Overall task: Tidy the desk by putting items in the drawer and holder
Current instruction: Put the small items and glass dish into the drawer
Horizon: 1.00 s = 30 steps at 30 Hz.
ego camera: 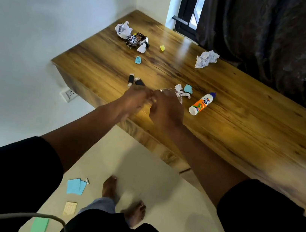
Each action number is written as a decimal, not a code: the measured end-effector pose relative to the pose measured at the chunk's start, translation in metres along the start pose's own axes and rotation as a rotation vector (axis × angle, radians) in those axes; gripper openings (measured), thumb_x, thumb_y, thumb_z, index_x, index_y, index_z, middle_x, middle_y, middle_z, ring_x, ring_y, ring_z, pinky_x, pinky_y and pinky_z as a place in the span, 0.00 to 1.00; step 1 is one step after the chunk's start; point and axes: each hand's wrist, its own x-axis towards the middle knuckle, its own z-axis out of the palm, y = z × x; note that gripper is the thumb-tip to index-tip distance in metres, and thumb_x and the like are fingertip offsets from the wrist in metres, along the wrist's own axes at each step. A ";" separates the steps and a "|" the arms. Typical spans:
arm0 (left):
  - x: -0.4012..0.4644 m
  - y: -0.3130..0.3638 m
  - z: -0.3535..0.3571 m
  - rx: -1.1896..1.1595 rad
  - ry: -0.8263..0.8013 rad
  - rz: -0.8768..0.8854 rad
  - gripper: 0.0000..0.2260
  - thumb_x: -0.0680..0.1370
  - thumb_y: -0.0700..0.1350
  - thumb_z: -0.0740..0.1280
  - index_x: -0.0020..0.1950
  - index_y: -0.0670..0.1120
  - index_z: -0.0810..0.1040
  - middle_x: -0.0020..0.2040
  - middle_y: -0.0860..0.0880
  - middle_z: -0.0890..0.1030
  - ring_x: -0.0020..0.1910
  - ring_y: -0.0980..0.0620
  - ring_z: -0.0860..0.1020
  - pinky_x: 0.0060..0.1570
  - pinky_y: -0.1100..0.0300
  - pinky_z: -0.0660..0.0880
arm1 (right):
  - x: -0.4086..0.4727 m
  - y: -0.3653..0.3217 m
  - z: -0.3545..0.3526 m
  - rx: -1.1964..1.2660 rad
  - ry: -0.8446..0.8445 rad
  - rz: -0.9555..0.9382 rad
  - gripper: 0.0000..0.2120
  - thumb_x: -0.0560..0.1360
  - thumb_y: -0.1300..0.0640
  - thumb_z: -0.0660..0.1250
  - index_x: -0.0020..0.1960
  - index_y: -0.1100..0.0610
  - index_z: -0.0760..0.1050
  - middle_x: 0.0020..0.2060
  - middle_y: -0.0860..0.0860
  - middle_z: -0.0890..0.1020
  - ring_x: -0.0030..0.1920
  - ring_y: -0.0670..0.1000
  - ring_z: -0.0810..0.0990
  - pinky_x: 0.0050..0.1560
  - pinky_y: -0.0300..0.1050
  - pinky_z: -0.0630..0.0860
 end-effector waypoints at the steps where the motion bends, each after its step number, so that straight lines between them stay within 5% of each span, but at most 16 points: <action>1: -0.001 -0.005 -0.004 0.192 0.044 0.091 0.06 0.81 0.43 0.63 0.51 0.47 0.80 0.48 0.51 0.81 0.45 0.53 0.77 0.51 0.53 0.77 | -0.004 -0.005 0.001 0.031 -0.008 -0.026 0.16 0.73 0.59 0.69 0.61 0.54 0.78 0.54 0.55 0.80 0.55 0.58 0.79 0.46 0.50 0.75; 5: 0.002 -0.033 -0.028 0.975 0.051 0.290 0.17 0.75 0.50 0.67 0.63 0.47 0.78 0.57 0.50 0.81 0.57 0.47 0.80 0.54 0.53 0.75 | -0.012 -0.018 0.005 0.080 -0.078 -0.170 0.15 0.73 0.60 0.70 0.59 0.57 0.80 0.53 0.57 0.82 0.55 0.60 0.80 0.49 0.52 0.77; 9: 0.006 -0.050 -0.045 1.284 0.033 0.319 0.30 0.68 0.65 0.61 0.65 0.49 0.75 0.61 0.48 0.78 0.60 0.44 0.79 0.56 0.47 0.79 | -0.019 -0.014 0.016 0.064 -0.156 -0.195 0.15 0.74 0.57 0.70 0.61 0.56 0.80 0.58 0.56 0.81 0.63 0.60 0.77 0.56 0.53 0.77; 12: -0.003 -0.063 -0.050 1.335 0.012 0.370 0.25 0.74 0.55 0.68 0.69 0.48 0.74 0.67 0.46 0.77 0.63 0.43 0.78 0.59 0.49 0.78 | -0.023 -0.008 0.026 0.000 -0.203 -0.168 0.15 0.77 0.54 0.67 0.62 0.55 0.79 0.60 0.54 0.80 0.64 0.57 0.76 0.57 0.53 0.79; 16: -0.012 -0.091 -0.064 1.314 0.025 0.436 0.30 0.75 0.54 0.68 0.76 0.47 0.70 0.77 0.41 0.69 0.74 0.38 0.70 0.71 0.41 0.70 | -0.034 -0.006 0.039 -0.098 -0.201 -0.143 0.14 0.78 0.50 0.66 0.61 0.53 0.79 0.58 0.51 0.81 0.57 0.53 0.78 0.54 0.50 0.80; 23: -0.017 -0.112 -0.077 1.458 0.004 0.529 0.34 0.78 0.53 0.66 0.82 0.52 0.59 0.82 0.44 0.60 0.80 0.41 0.61 0.78 0.41 0.56 | -0.049 -0.020 0.052 -0.123 -0.152 0.017 0.16 0.78 0.54 0.65 0.65 0.51 0.79 0.65 0.49 0.81 0.61 0.53 0.79 0.60 0.52 0.78; 30: -0.012 -0.117 -0.103 1.284 -0.131 0.608 0.34 0.78 0.50 0.67 0.82 0.51 0.59 0.83 0.46 0.58 0.82 0.43 0.56 0.75 0.42 0.63 | -0.061 -0.043 0.061 -0.115 -0.129 0.188 0.19 0.76 0.58 0.67 0.66 0.56 0.78 0.69 0.54 0.77 0.66 0.58 0.77 0.66 0.54 0.72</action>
